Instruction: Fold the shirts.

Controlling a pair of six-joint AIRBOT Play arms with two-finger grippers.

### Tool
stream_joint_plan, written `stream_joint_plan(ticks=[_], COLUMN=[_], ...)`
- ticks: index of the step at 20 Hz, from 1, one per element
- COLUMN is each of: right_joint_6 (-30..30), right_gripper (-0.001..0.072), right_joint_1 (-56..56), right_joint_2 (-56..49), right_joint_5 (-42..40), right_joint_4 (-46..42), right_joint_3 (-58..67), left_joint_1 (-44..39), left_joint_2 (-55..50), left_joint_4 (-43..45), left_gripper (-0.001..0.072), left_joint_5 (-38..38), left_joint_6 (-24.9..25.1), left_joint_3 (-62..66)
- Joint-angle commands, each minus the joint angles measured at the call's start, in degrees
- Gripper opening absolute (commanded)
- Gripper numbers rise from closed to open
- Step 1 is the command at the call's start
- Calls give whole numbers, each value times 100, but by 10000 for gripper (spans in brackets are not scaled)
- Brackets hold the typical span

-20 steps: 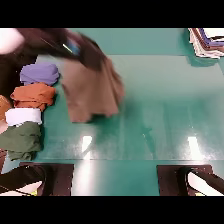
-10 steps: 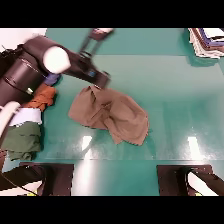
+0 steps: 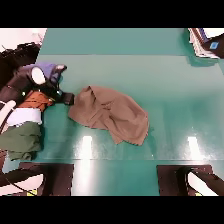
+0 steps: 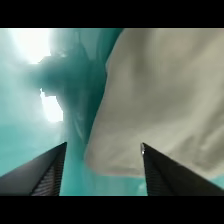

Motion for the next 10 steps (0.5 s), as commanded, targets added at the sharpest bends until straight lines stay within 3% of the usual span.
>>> stream_joint_plan(ticks=[1, 3, 4, 5, 6, 10], right_joint_6=[0, 0, 0, 0, 0, 2], right_gripper=[383, 383, 383, 382, 382, 381], right_joint_1=[-4, -4, -4, -4, -4, 2], right_joint_2=[4, 4, 4, 4, 4, 2], right_joint_5=[26, 42, 50, 79, 105, 114], right_joint_4=[0, -4, -9, -61, -144, -201], right_joint_3=[-601, -957, -1174, -1394, -1668, -3154], left_joint_1=[155, 155, 155, 155, 155, 157], left_joint_2=[-2, 0, 0, 0, 0, 7], left_joint_4=[-308, -313, -313, -317, -317, -225], left_gripper=[543, 542, 458, 182, 35, 24], left_joint_5=[949, 1058, 1084, 1106, 1150, 898], left_joint_6=[109, 109, 103, 83, 66, 72], left_joint_3=[-901, -916, -907, -905, -896, -216])
